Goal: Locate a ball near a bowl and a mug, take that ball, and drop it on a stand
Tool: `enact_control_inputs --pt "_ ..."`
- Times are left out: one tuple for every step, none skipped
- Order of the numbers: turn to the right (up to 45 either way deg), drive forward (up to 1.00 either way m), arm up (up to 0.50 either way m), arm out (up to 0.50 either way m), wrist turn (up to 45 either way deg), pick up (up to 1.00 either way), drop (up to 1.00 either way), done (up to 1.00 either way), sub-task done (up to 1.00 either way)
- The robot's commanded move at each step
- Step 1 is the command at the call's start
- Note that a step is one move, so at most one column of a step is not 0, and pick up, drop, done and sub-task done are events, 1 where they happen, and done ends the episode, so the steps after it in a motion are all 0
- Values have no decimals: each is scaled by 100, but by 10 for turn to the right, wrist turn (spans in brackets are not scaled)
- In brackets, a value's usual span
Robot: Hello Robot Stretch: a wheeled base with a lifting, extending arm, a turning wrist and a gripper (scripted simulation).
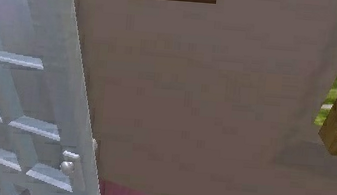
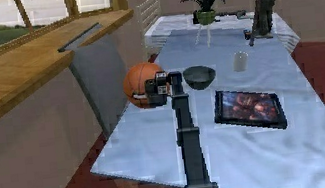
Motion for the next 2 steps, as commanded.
enact_control_inputs --pt "0 0 0 0 0 100 0 0 0" --pt "0 0 10 0 0 0 0 0 0"
